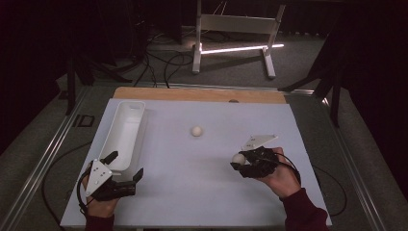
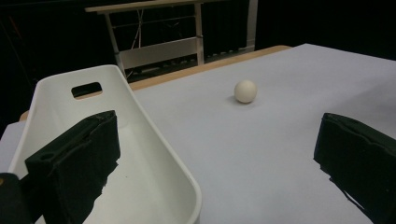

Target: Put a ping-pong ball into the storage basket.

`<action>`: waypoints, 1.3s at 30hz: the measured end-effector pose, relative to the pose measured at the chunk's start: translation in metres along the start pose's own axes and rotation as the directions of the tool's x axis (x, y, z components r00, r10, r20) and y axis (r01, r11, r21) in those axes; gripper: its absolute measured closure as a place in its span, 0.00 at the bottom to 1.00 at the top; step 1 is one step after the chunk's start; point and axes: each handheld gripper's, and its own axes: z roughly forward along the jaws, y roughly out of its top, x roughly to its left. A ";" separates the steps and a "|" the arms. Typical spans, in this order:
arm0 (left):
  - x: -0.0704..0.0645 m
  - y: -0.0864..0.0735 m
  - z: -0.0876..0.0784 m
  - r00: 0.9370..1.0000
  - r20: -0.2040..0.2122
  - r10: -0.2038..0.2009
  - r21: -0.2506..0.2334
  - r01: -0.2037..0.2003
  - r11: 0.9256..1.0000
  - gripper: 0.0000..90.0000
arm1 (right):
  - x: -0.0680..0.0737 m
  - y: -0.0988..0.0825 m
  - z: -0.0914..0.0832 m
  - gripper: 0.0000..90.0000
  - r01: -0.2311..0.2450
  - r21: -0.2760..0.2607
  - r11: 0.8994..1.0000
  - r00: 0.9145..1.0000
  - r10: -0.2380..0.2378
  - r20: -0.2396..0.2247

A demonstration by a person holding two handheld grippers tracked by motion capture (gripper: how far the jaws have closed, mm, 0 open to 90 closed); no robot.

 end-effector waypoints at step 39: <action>0.000 0.000 0.001 1.000 -0.002 -0.003 0.004 0.003 1.000 0.00 | 0.003 0.037 0.007 0.56 0.023 -0.062 0.998 1.000 -0.023 -0.005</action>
